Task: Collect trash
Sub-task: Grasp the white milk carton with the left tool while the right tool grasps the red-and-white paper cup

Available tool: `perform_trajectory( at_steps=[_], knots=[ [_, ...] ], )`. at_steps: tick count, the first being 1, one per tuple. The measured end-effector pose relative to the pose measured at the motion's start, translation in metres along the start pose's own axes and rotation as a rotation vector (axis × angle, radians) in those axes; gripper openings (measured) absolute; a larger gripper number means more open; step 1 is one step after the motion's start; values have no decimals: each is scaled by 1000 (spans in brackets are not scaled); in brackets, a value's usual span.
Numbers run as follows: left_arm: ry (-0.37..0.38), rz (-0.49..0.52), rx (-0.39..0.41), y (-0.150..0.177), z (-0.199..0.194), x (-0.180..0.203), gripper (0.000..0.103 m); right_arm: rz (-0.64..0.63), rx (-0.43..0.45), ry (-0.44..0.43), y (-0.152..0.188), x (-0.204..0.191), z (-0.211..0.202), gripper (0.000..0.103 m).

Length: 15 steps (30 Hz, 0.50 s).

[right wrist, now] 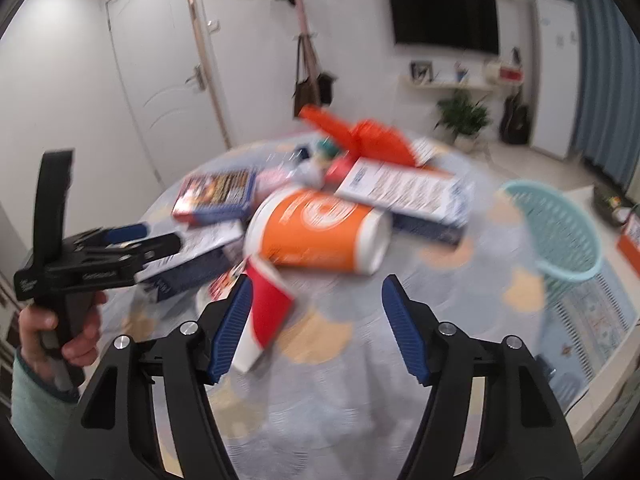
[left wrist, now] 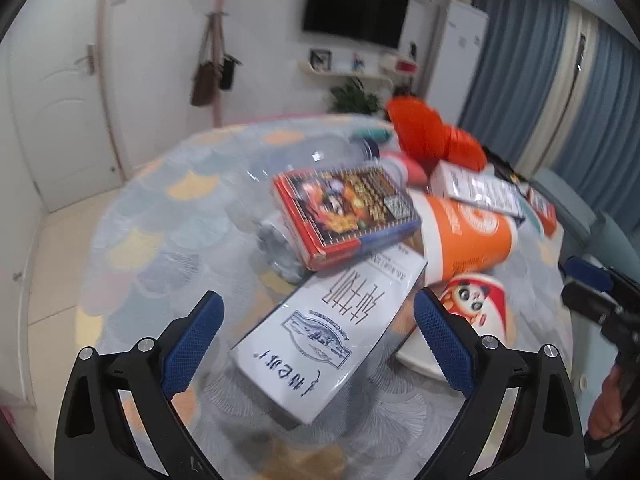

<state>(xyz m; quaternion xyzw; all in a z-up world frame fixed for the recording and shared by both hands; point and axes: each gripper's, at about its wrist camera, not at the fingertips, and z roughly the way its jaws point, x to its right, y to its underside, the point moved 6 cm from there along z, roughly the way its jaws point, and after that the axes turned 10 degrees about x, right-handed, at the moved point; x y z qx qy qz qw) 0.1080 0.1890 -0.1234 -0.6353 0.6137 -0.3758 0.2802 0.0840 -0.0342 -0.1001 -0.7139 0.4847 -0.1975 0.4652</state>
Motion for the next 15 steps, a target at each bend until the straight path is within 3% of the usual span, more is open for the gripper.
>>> perform_trajectory(
  at_steps=[8, 12, 15],
  knots=[
    [-9, 48, -66, 10, 14, 4, 85, 16, -107, -45, 22, -21, 33, 71],
    [-5, 82, -59, 13, 5, 12, 68, 36, -134, -53, 22, -22, 43, 72],
    [-12, 85, -46, 18, -5, 17, 63, 61, -151, -62, 21, -20, 52, 73]
  ],
)
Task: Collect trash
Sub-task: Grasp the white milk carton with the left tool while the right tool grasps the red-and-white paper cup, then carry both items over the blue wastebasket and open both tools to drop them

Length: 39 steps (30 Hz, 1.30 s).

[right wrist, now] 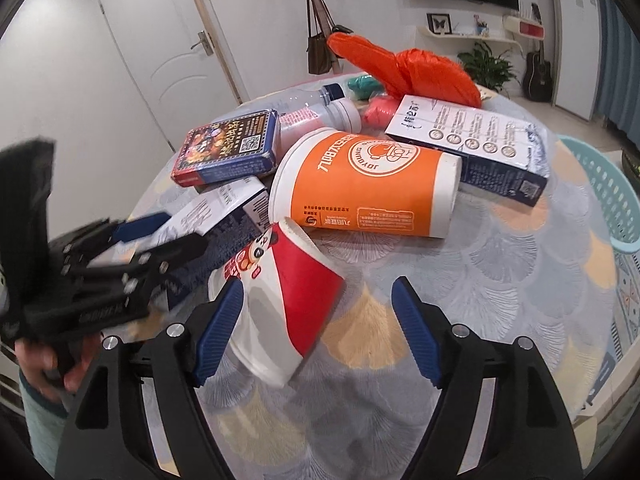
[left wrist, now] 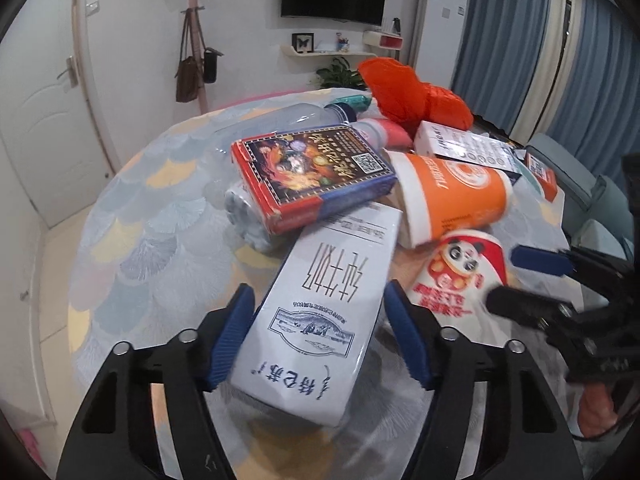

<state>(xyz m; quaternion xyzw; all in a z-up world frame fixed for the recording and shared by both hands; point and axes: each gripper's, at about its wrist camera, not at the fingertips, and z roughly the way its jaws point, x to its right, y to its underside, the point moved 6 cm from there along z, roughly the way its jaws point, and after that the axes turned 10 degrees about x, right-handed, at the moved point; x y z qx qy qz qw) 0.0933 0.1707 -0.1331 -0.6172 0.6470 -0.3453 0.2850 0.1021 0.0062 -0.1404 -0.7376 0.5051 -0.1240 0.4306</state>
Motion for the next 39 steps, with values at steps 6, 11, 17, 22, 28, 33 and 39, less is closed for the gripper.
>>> perform_trajectory(
  at_steps=[6, 11, 17, 22, 28, 33, 39],
  knots=[
    [-7, -67, 23, 14, -24, 1, 60, 26, -38, -20, -1, 0, 14, 75],
    [-14, -101, 25, 25, -38, 1, 60, 36, -55, -28, 1, -5, 31, 79],
    [-30, -95, 27, 31, -44, 7, 60, -6, -45, -25, 4, -15, 31, 62],
    [-18, -94, 63, 27, -50, 17, 59, -13, 9, -35, -1, -14, 12, 49],
    [17, -94, 112, 14, -58, 35, 57, -58, 86, 19, -13, -4, -19, 45],
    [35, -83, 141, -1, -59, 51, 55, -36, 148, 45, -27, 22, -47, 45],
    [71, -72, 174, -19, -58, 71, 55, 3, 217, 91, -46, 55, -74, 45]
  ],
)
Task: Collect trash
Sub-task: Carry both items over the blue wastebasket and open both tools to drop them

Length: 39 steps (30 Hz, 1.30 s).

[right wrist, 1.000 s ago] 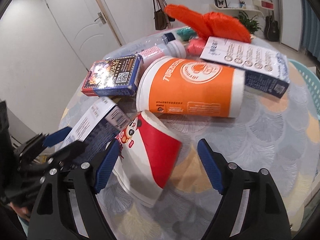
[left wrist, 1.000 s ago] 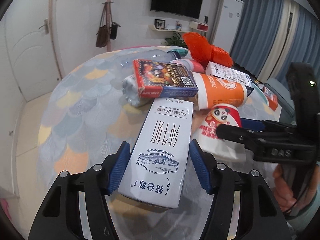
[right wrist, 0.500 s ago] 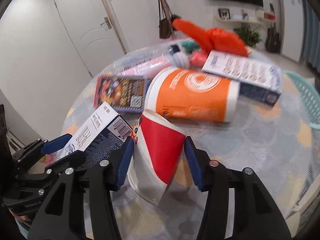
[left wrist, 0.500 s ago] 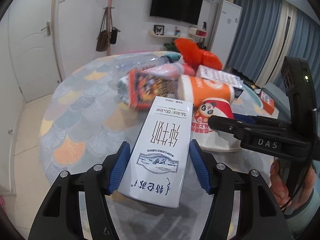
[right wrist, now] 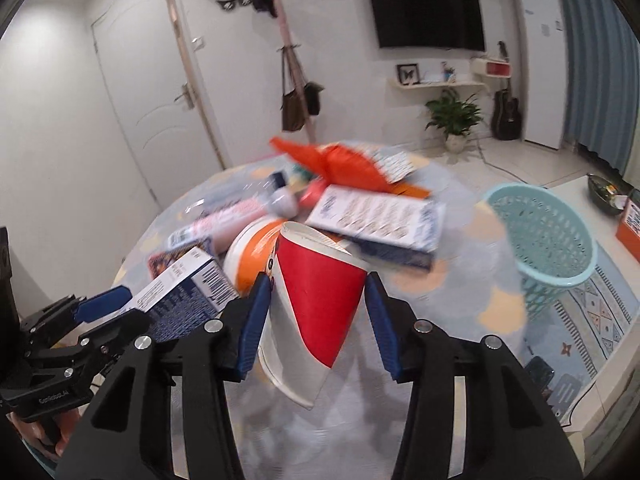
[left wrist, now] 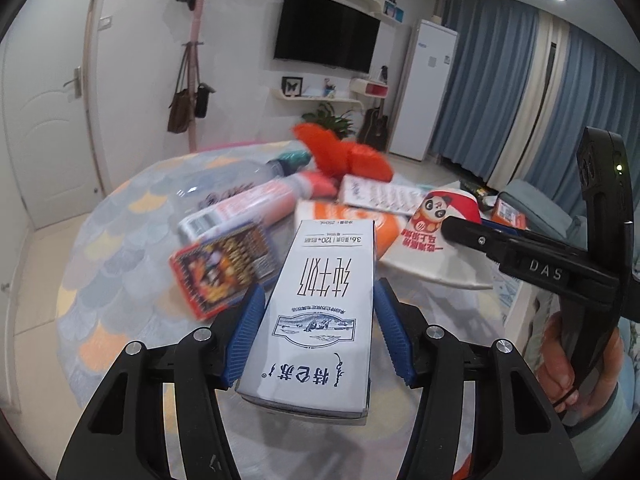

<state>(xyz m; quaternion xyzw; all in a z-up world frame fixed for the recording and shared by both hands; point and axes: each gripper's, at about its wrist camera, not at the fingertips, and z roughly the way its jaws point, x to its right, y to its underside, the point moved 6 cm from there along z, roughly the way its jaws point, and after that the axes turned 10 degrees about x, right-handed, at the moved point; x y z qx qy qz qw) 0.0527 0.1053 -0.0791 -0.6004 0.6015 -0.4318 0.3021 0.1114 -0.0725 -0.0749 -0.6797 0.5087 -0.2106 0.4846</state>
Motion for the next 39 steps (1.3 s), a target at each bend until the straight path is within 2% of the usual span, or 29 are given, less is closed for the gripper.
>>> perform_trajectory(
  at_steps=[8, 15, 20, 25, 31, 39],
  knots=[
    [64, 30, 33, -31, 22, 39, 55, 56, 77, 97, -27, 58, -15, 45],
    [132, 79, 61, -78, 62, 90, 55, 111, 143, 224, -57, 134, -15, 45],
    [186, 99, 69, -112, 100, 131, 55, 169, 142, 312, -70, 194, 1, 45],
    [223, 106, 38, -134, 157, 171, 55, 241, 110, 385, -72, 250, 26, 45],
    [248, 65, -28, -133, 231, 201, 55, 304, 63, 474, -62, 306, 57, 46],
    [253, 26, -157, -97, 317, 220, 55, 385, -53, 574, -26, 359, 99, 48]
  ],
)
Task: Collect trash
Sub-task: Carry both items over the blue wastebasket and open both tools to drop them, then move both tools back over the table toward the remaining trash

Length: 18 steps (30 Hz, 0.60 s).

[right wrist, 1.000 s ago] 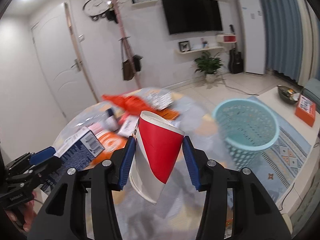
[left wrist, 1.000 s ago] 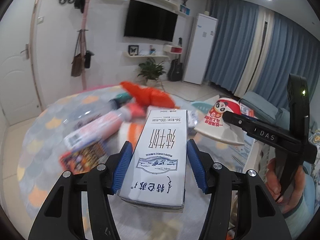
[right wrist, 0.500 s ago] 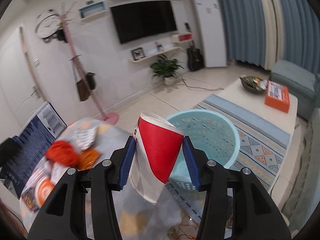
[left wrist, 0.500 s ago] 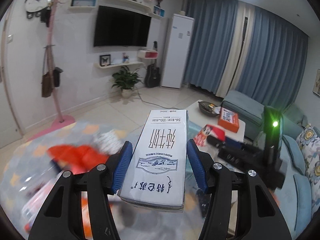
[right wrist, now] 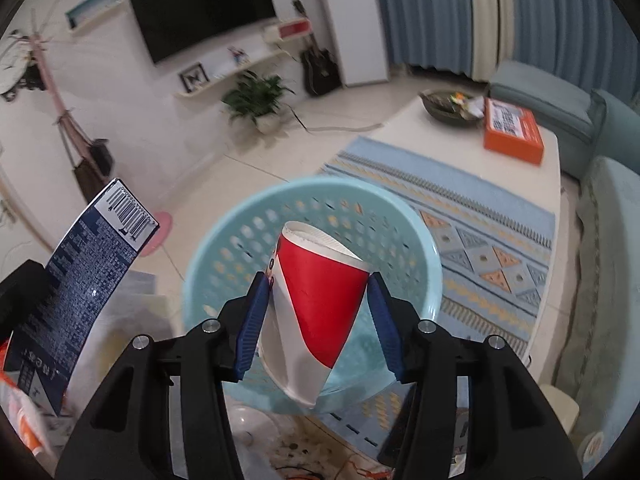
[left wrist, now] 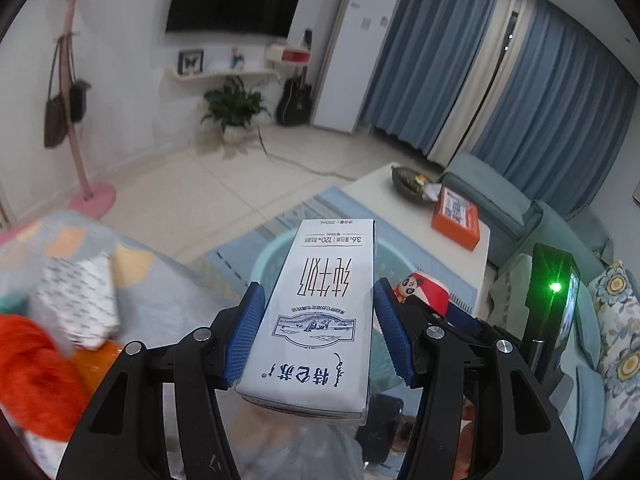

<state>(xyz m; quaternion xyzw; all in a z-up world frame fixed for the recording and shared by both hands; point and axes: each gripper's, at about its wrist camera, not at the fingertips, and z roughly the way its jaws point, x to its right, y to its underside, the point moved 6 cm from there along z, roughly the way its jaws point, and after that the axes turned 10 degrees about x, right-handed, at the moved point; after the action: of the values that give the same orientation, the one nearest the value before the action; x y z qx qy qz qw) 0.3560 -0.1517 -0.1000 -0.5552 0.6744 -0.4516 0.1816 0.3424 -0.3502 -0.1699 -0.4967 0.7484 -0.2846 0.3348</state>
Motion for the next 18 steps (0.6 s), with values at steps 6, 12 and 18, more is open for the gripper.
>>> perform_trajectory(
  at_steps=[6, 12, 18],
  knots=[
    [-13, 13, -52, 12, 22, 0, 61, 24, -73, 37, 12, 11, 28, 57],
    [-3, 4, -25, 8, 4, 3, 69, 41, -62, 32, 9, 16, 20, 65],
    [16, -7, 39, -2, -35, 10, 69, 52, -14, -9, -2, 13, -16, 65]
  ],
)
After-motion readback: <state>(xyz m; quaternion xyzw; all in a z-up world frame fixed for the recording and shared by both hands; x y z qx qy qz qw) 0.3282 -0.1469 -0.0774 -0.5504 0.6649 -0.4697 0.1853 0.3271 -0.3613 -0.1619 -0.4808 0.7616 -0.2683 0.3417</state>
